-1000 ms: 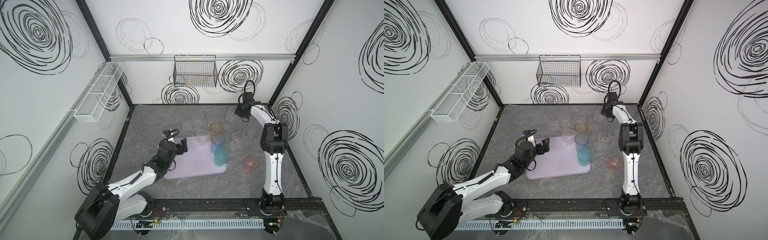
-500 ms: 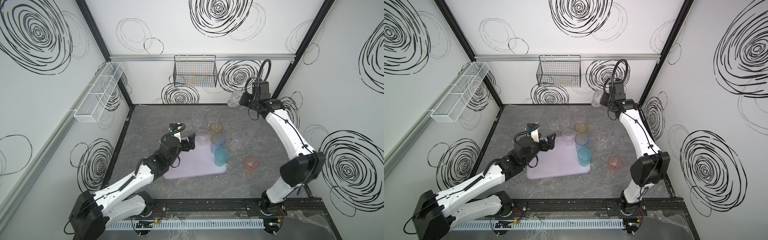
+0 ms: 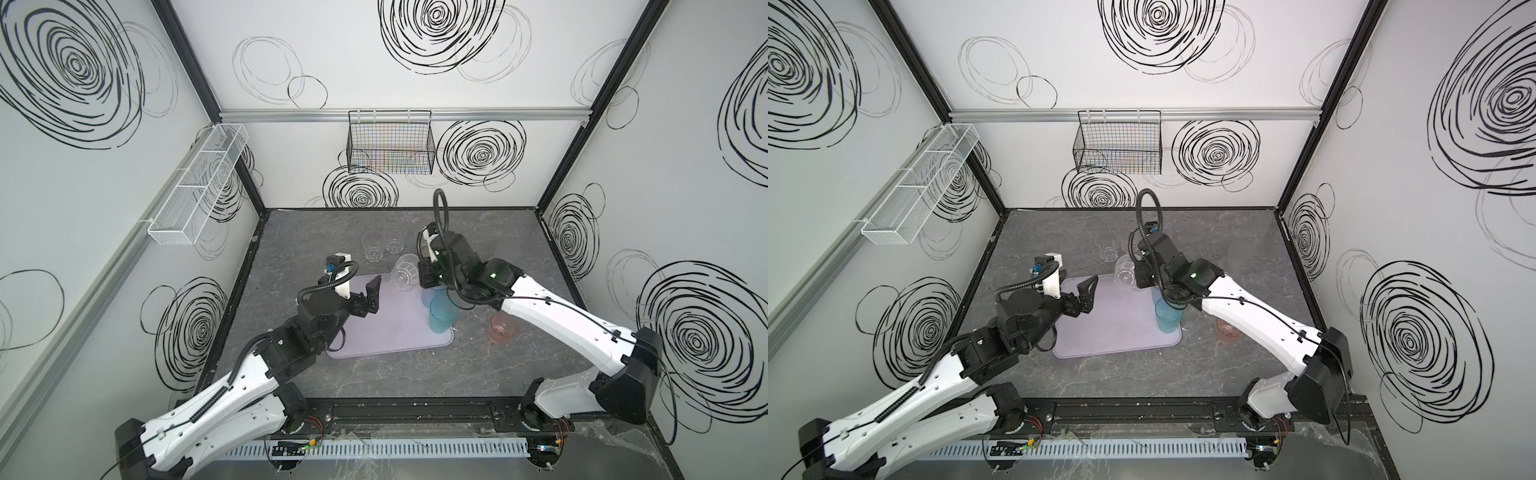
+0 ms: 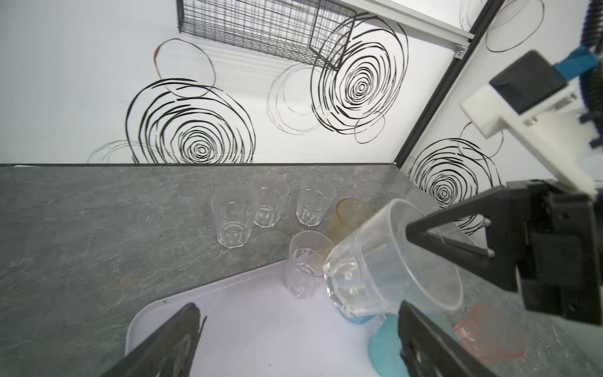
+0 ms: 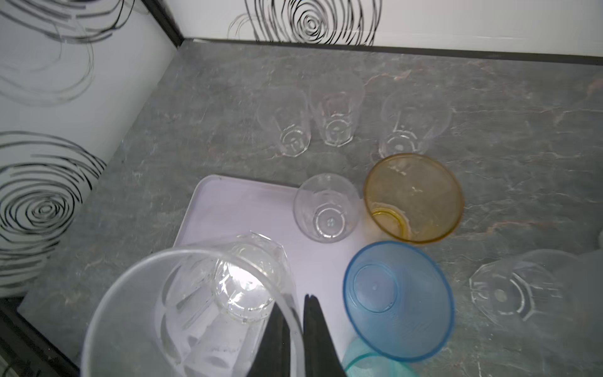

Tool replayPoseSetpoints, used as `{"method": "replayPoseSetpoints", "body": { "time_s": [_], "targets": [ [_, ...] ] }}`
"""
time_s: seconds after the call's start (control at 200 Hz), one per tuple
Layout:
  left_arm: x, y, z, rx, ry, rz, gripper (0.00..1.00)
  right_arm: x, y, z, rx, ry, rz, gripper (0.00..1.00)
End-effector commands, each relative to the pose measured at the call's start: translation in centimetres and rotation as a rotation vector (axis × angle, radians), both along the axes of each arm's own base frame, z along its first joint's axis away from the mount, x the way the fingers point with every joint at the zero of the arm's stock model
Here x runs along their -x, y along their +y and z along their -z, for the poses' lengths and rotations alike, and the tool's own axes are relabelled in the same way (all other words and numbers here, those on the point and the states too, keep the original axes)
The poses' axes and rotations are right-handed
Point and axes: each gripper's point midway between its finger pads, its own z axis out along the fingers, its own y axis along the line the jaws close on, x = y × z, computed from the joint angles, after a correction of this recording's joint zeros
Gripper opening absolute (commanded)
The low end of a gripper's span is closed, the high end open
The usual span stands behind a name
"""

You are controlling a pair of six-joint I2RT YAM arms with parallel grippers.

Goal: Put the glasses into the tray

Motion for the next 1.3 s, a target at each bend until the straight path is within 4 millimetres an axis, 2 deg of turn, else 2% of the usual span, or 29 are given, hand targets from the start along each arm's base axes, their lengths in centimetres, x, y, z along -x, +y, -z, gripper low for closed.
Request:
{"method": "replayPoseSetpoints", "body": {
  "time_s": [0.0, 0.145, 0.245, 0.355, 0.465, 0.59, 0.735, 0.79, 0.895, 1.031, 1.191, 1.296],
  "targets": [
    [0.2, 3.4, 3.8, -0.014, 0.087, -0.136, 0.96, 0.2, 0.8, 2.0, 0.108, -0.027, 0.013, 0.02],
    [0.0, 5.9, 7.8, 0.107, 0.199, -0.215, 0.96, 0.7, 2.6, 5.6, 0.183, 0.02, -0.036, 0.02],
    [-0.3, 6.3, 9.2, 0.141, 0.227, -0.222, 0.97, 0.7, 3.4, 8.5, 0.237, 0.075, -0.058, 0.02],
    [-0.6, 5.9, 10.2, 0.134, 0.249, -0.209, 0.97, 0.1, 3.0, 11.2, 0.322, 0.135, -0.01, 0.02],
    [-0.7, 4.8, 11.4, 0.145, 0.274, -0.165, 0.98, -0.2, 3.1, 12.7, 0.309, 0.157, -0.014, 0.03],
    [-0.6, 4.0, 12.4, 0.18, 0.287, -0.128, 0.99, -0.7, 2.4, 13.6, 0.342, 0.161, 0.006, 0.05],
    [-0.6, 3.5, 13.7, 0.195, 0.291, -0.104, 0.97, -0.6, 1.9, 14.7, 0.376, 0.178, 0.015, 0.19],
    [-0.5, 3.2, 14.3, 0.197, 0.298, -0.088, 0.94, -0.6, 1.8, 14.4, 0.383, 0.17, 0.02, 0.27],
    [-0.3, 2.2, 15.2, 0.201, 0.315, -0.043, 0.87, -0.8, 1.9, 12.7, 0.37, 0.145, 0.028, 0.34],
    [0.2, 1.0, 16.5, 0.184, 0.338, 0.002, 0.78, -1.0, 2.1, 8.9, 0.31, 0.101, 0.04, 0.4],
    [1.0, -1.0, 17.9, 0.144, 0.376, 0.062, 0.72, -1.2, 1.9, 4.3, 0.225, 0.034, 0.06, 0.43],
    [1.5, -2.0, 18.5, 0.119, 0.38, 0.082, 0.7, -1.4, 1.2, 2.4, 0.193, -0.018, 0.088, 0.43]
  ]
}}
